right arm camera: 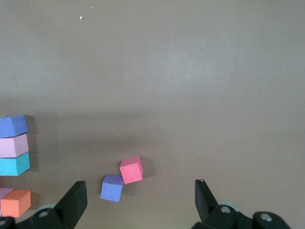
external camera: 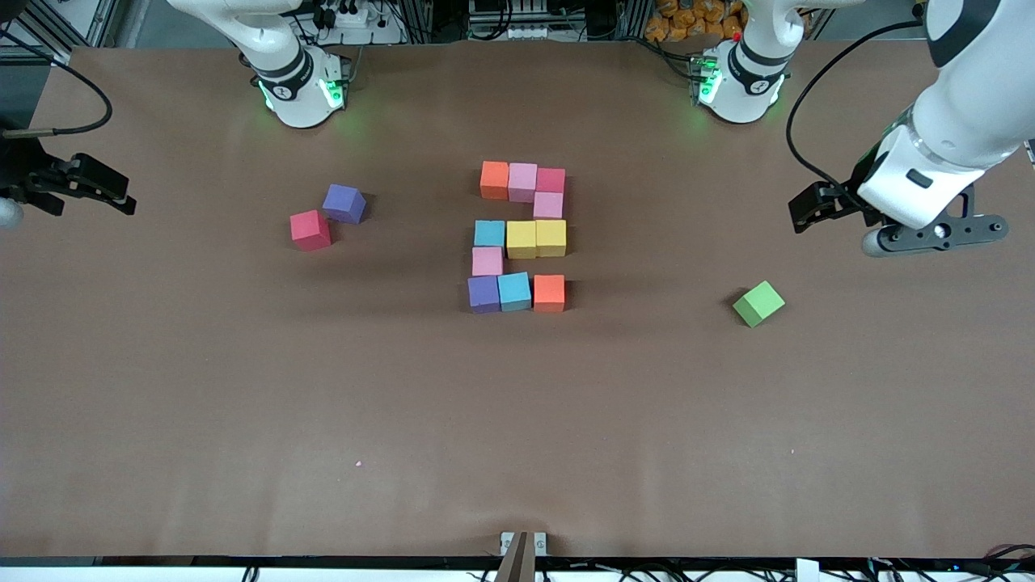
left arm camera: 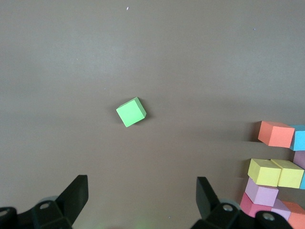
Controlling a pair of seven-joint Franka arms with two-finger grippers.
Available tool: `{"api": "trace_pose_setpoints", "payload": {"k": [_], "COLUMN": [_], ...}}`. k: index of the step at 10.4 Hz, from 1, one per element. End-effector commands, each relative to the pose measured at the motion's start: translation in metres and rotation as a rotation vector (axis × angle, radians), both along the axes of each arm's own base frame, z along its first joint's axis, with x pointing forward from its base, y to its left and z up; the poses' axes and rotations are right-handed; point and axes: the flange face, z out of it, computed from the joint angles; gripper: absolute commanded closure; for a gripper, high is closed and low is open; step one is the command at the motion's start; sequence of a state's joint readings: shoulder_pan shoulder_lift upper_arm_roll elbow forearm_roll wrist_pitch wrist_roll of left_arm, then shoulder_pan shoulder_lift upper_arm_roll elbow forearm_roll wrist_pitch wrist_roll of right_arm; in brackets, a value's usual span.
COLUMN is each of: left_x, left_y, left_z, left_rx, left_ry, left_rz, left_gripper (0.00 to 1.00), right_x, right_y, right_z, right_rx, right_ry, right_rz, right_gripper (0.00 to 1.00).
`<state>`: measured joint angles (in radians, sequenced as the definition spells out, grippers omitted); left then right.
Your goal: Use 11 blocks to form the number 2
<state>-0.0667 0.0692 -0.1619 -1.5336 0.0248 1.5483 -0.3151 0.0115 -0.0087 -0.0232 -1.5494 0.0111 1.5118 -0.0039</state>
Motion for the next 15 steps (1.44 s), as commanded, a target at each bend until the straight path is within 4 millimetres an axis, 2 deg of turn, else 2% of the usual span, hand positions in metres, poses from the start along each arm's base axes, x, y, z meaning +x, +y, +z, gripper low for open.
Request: {"api": "trace_pose_setpoints", "payload": {"k": [1, 5, 6, 10, 15], "left_x": [-0.009, -0.013, -0.016, -0.04, -0.041], "left_y": [0.001, 0.008, 0.015, 0.013, 0.015], "left_z": [0.0, -0.004, -0.001, 0.026, 0.032], "left_rx": [-0.005, 0.001, 0.003, 0.011, 0.013], "left_ry": [-0.019, -0.017, -0.016, -0.017, -0.024], "left_rz": [-0.017, -0.016, -0.006, -0.012, -0.008], "left_gripper": [0.0, 0.0, 0.0, 0.0, 0.0], "right_x": [-0.001, -0.001, -0.001, 0.0, 0.0], "right_y": [-0.005, -0.004, -0.005, -0.005, -0.006], "right_z": [0.001, 0.001, 0.001, -0.002, 0.0], "right_rx": [-0.016, -0.016, -0.016, -0.015, -0.017], "right_ry": [0.002, 0.002, 0.002, 0.01, -0.007], "right_rz": [0.001, 0.003, 0.001, 0.003, 0.003], "right_gripper": [0.0, 0.0, 0.0, 0.0, 0.0]}}
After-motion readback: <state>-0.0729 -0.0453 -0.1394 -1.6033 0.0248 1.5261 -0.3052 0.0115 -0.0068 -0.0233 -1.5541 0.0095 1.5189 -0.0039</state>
